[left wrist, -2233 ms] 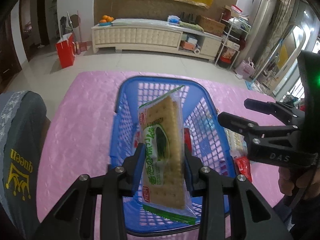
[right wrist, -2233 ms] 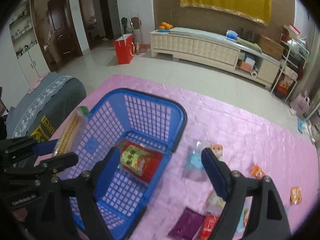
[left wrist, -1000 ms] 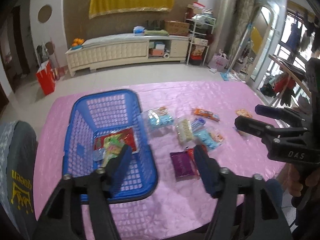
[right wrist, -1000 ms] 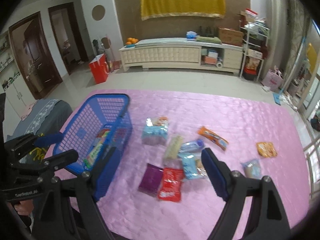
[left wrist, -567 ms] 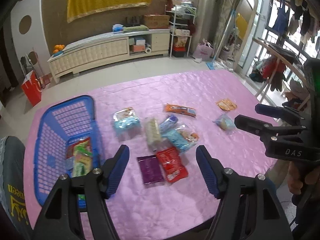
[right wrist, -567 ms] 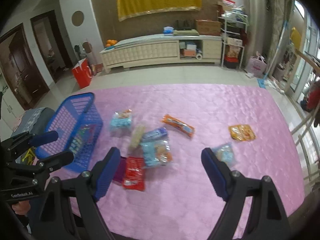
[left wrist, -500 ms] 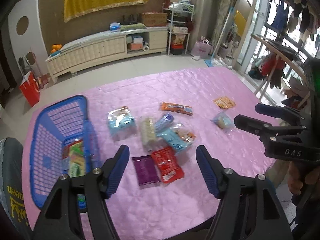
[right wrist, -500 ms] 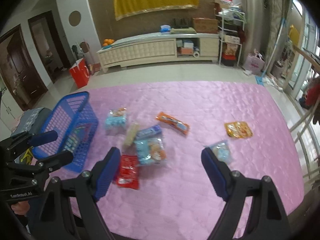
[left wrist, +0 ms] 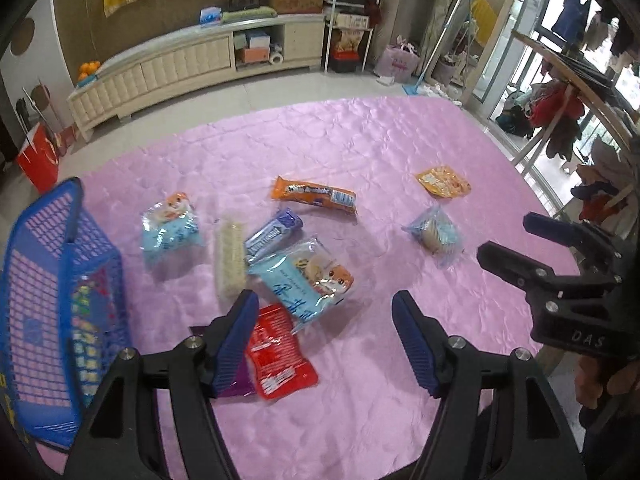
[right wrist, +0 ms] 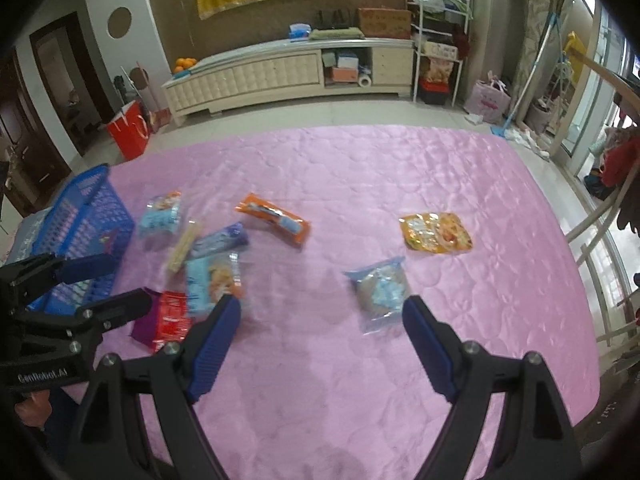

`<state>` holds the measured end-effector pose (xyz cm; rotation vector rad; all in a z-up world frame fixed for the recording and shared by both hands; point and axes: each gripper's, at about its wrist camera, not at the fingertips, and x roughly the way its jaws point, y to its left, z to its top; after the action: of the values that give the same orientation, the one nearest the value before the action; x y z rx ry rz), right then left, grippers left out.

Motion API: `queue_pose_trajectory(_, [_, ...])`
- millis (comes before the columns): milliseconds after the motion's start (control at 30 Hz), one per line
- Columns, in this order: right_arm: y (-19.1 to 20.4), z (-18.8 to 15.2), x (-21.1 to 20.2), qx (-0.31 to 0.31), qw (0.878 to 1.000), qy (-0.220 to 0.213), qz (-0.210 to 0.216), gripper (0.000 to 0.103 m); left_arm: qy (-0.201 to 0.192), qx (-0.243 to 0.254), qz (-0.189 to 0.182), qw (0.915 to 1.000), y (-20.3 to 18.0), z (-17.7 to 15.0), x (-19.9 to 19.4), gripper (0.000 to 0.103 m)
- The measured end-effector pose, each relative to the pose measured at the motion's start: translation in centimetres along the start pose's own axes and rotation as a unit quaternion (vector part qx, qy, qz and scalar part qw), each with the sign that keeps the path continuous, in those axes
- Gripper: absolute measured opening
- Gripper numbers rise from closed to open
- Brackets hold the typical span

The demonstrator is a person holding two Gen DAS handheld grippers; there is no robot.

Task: Organize snacks
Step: 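Move both grippers back toward the remaining snacks on the table, then grasp the blue Dan Huang Su pack with the left gripper while the right grasps the striped bag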

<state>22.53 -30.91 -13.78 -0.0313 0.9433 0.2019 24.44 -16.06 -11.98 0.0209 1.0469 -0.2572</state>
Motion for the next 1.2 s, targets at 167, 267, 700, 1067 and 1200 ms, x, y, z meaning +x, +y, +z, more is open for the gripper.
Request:
queue_pose_trajectory(167, [-1.3,-0.2,2.2,-0.01,1.0,0.006,-0.019,0.086,0.03,-0.028,0.0,0.9992,0.5,1.1,4.3,0.067])
queue_pose_trajectory(267, [-1.8,-0.1,3.4,-0.009,1.0,0.015,-0.015,0.086,0.049,-0.044,0.003,0.9978,1.0,1.2,6.6,0.067])
queue_pose_trajectory(700, [-4.0,-0.3,6.7,0.018,0.999,0.033,-0.01,0.086,0.073,-0.053,0.033,0.9954,1.8,3.1,12.0,0.067])
queue_pose_trajectory(1067, [-4.9,0.0,7.3,0.011,0.999,0.037,-0.009,0.086,0.087,-0.072,0.052,0.9922,2.5,1.6,12.0,0.083])
queue_pose_trajectory(1200, [-5.2,0.0,8.4,0.009,0.998,0.058,0.003,0.086,0.114,-0.108,0.031,0.9872,3.4,1.3,13.4,0.083])
